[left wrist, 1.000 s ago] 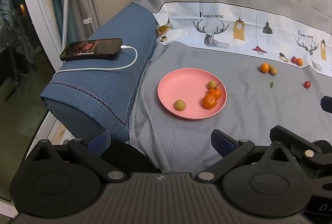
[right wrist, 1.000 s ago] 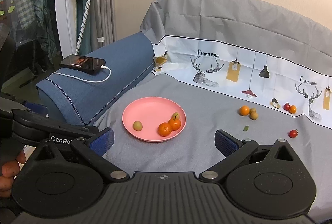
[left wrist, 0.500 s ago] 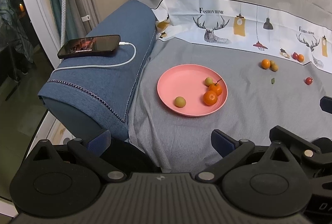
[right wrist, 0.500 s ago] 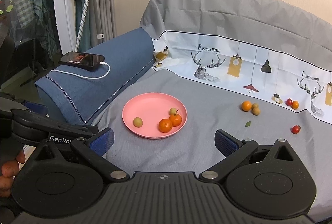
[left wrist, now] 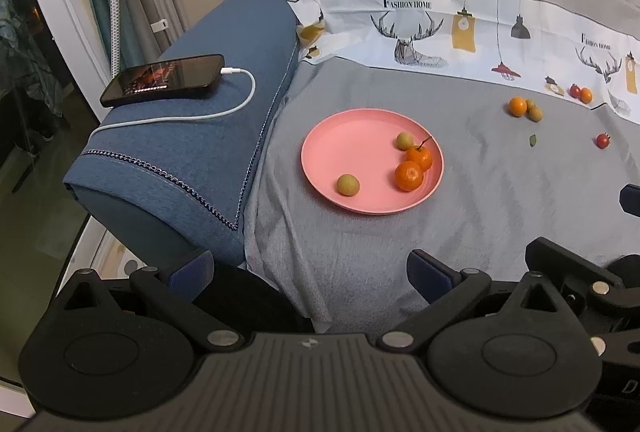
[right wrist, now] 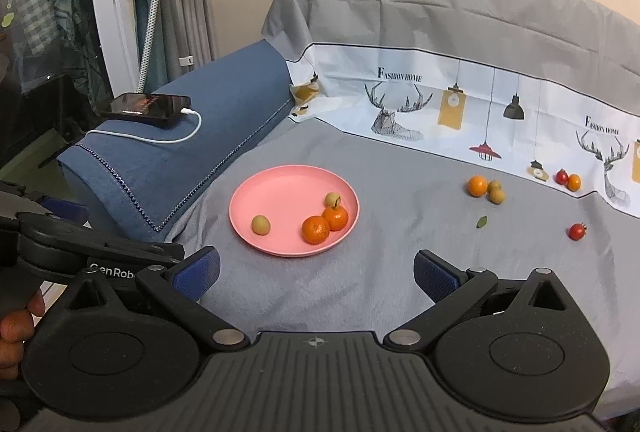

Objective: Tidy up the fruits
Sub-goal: 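Grasp a mandarin with the left tool while the right tool grasps a red cherry tomato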

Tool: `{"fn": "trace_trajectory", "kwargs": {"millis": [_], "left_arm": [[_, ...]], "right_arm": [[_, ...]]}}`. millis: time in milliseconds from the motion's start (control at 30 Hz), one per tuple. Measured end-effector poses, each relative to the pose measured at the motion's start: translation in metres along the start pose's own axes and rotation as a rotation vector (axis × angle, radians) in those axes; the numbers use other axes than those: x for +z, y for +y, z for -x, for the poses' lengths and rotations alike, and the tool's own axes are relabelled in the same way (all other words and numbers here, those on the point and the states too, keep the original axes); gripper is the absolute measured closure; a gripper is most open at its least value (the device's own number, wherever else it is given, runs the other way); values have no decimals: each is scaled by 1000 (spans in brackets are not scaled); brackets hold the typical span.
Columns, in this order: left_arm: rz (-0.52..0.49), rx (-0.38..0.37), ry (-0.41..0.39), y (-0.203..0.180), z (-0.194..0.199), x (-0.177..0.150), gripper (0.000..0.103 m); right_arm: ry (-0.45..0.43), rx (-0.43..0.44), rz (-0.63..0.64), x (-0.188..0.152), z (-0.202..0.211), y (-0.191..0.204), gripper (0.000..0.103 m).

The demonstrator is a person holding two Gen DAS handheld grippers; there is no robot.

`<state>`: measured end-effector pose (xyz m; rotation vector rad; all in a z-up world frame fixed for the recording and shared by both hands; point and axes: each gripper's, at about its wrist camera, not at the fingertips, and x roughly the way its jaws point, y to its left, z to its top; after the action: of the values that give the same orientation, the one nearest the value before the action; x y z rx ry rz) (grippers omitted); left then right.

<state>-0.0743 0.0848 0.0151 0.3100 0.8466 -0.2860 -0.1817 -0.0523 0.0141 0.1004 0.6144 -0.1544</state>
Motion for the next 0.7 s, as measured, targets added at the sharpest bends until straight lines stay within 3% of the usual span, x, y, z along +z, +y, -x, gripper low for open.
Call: {"fn": "trace_trajectory", "kwargs": {"millis": [367,700], "left_arm": [[-70,19,41,-25,-24,20,0],[-129,-59,59,-95,-68,80,0]], "right_arm": [[15,-35,-91,-3,-18,-32,1],[34,-200,-267,-15,-46,-130,1]]}}
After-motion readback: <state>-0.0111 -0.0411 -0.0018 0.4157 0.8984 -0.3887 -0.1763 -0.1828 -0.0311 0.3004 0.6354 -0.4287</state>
